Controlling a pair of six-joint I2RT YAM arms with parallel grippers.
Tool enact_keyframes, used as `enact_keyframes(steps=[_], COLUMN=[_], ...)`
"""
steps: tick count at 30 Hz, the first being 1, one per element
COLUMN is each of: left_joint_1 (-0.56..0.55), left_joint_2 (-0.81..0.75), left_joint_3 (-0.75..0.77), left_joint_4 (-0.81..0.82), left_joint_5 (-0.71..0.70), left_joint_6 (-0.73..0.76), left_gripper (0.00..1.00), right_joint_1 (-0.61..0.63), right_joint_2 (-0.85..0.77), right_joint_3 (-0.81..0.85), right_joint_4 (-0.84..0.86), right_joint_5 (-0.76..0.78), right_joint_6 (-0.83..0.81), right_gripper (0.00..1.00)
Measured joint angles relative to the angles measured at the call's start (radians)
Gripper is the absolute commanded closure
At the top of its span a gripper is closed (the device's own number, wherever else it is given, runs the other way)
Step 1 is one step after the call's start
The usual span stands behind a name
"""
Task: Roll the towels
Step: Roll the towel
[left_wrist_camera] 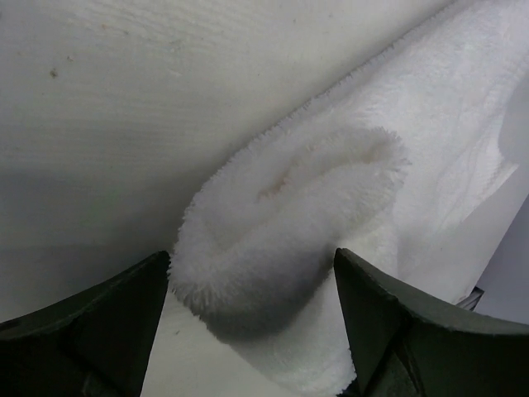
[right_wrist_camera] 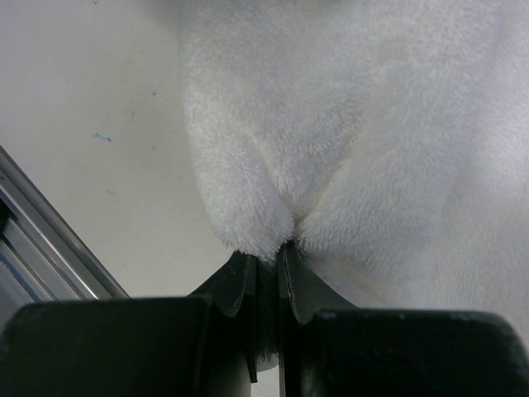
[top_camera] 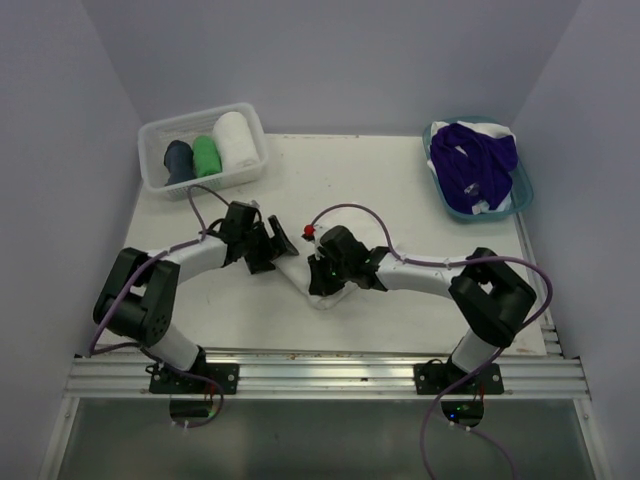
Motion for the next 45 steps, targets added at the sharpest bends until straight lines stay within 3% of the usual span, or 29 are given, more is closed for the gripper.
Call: enact_keyframes(steps=[3, 4, 5, 6, 8, 9, 10, 12, 17, 27, 40, 43, 44, 45], left_joint_1=[-0.004, -0.006, -0.009, -0.012, -0.019, -0.021, -0.024, -0.029, -0.032, -0.032, -0.032, -0.032, -0.032, -0.032], left_joint_2=[0.037, 0.054, 0.071, 0.085, 0.098, 0.098, 0.098, 0.098, 0.098, 0.095, 0.095, 0.095, 0.095, 0.095], left_joint_3=[0.018, 0.027, 0.035, 0.042, 0.056, 0.064, 0.074, 0.088, 0.096, 0.118, 0.135, 0.136, 0.136, 0.136], left_joint_4=[0.037, 0.043, 0.046, 0.046, 0.037, 0.029, 0.019, -0.006, -0.052, -0.124, -0.167, -0.169, -0.169, -0.169], left_joint_5=[-0.010, -0.012, -0.015, -0.015, -0.013, -0.014, -0.014, -0.015, -0.016, -0.023, -0.034, -0.035, -0.035, -0.035], left_joint_6=[-0.022, -0.031, -0.038, -0.040, -0.048, -0.049, -0.049, -0.047, -0.047, -0.040, -0.032, -0.032, -0.032, -0.032], left_gripper=[0.40, 0.56, 0.64, 0.78, 0.91, 0.97, 1.00, 1.00, 1.00, 1.00, 1.00, 1.00, 1.00, 1.00], right_joint_1=[-0.003, -0.003, -0.003, -0.003, -0.003, -0.003, -0.003, 0.007, 0.059, 0.171, 0.204, 0.206, 0.206, 0.206], right_joint_2=[0.000, 0.000, -0.001, -0.002, -0.008, -0.014, -0.021, -0.036, -0.070, 0.011, 0.130, 0.155, 0.166, 0.174], right_joint_3=[-0.006, -0.007, -0.008, -0.008, -0.008, -0.008, -0.008, -0.008, 0.039, 0.211, 0.254, 0.253, 0.252, 0.249], right_joint_4=[0.003, 0.002, 0.002, 0.002, -0.004, -0.010, -0.018, -0.036, -0.133, -0.202, -0.196, -0.185, -0.177, -0.170], right_joint_5=[-0.008, -0.008, -0.008, -0.007, -0.001, 0.004, 0.010, 0.031, 0.149, 0.353, 0.379, 0.397, 0.407, 0.417], right_joint_6=[-0.001, -0.001, -0.002, -0.002, -0.003, -0.007, -0.006, -0.023, -0.078, -0.238, -0.286, -0.279, -0.275, -0.274], right_gripper=[1.00, 1.00, 1.00, 0.84, 0.64, 0.48, 0.45, 0.36, 0.28, 0.28, 0.29, 0.38, 0.61, 0.74])
